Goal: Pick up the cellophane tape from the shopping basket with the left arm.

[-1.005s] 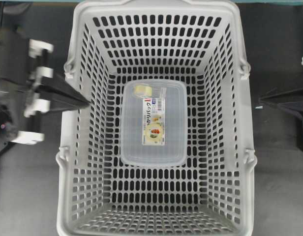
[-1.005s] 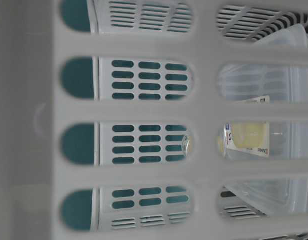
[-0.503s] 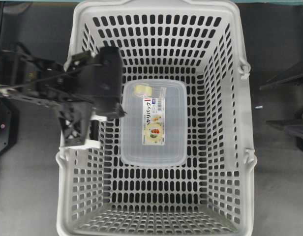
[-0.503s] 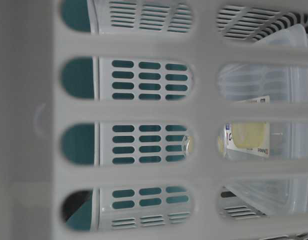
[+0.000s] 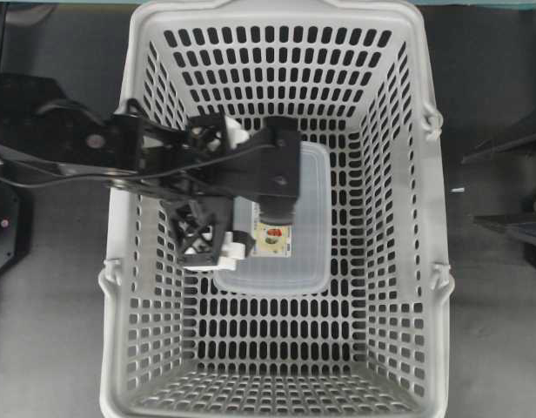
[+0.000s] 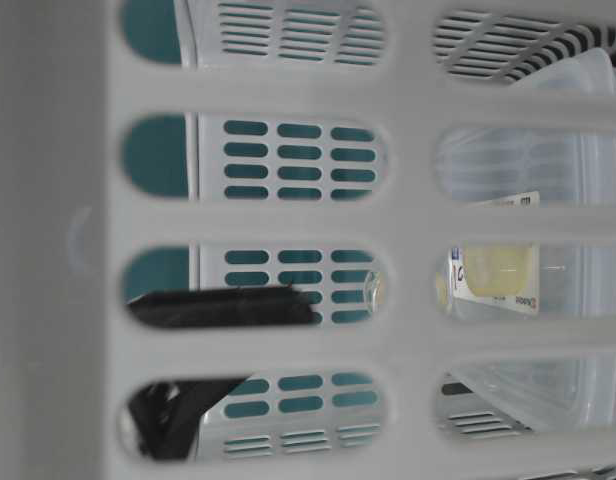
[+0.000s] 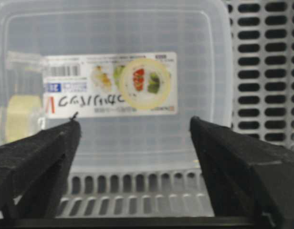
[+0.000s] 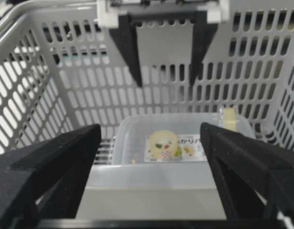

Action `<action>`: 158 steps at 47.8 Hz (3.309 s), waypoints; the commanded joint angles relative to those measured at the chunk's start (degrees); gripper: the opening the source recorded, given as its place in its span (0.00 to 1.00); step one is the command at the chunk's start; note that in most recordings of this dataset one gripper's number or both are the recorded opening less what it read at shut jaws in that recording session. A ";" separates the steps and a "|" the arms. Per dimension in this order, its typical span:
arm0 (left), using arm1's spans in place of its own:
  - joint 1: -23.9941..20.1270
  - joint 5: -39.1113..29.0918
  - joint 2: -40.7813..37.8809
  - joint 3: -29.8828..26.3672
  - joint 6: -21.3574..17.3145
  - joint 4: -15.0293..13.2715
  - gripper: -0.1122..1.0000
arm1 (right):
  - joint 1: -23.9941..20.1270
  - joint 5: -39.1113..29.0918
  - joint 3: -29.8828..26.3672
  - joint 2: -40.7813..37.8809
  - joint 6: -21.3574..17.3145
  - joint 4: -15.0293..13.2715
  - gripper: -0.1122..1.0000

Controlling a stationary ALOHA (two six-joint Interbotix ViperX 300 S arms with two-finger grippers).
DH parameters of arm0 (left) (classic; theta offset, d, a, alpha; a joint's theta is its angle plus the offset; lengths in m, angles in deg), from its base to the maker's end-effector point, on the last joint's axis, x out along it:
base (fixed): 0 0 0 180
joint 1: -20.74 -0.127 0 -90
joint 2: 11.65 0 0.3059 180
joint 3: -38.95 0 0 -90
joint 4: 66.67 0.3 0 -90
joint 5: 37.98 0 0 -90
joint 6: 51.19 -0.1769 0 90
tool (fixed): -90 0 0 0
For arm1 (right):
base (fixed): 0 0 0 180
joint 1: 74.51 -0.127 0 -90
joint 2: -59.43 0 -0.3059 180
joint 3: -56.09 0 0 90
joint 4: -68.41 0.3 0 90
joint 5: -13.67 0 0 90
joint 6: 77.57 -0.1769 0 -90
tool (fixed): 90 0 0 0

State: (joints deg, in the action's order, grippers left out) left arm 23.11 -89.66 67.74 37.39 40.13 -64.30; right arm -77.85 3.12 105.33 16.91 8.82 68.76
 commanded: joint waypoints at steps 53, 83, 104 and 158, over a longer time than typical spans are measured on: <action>0.79 3.16 -12.04 -2.81 -0.18 0.18 0.89 | -0.53 0.53 -0.35 -0.18 -0.09 0.09 0.82; 1.41 2.02 -9.58 -5.19 -1.58 0.18 0.55 | -0.53 0.62 -0.26 -0.18 -0.18 0.09 0.82; 0.97 -19.07 -4.04 -22.85 -1.67 0.18 0.55 | -0.53 0.62 -0.26 -0.18 -0.26 0.09 0.82; -0.88 -23.82 -5.98 -26.46 -1.58 0.18 0.55 | -0.44 1.32 0.18 -0.18 -1.49 0.09 0.82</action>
State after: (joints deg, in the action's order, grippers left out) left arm 22.06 -113.57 60.97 12.17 38.46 -64.30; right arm -78.20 3.74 106.03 17.00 7.42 68.76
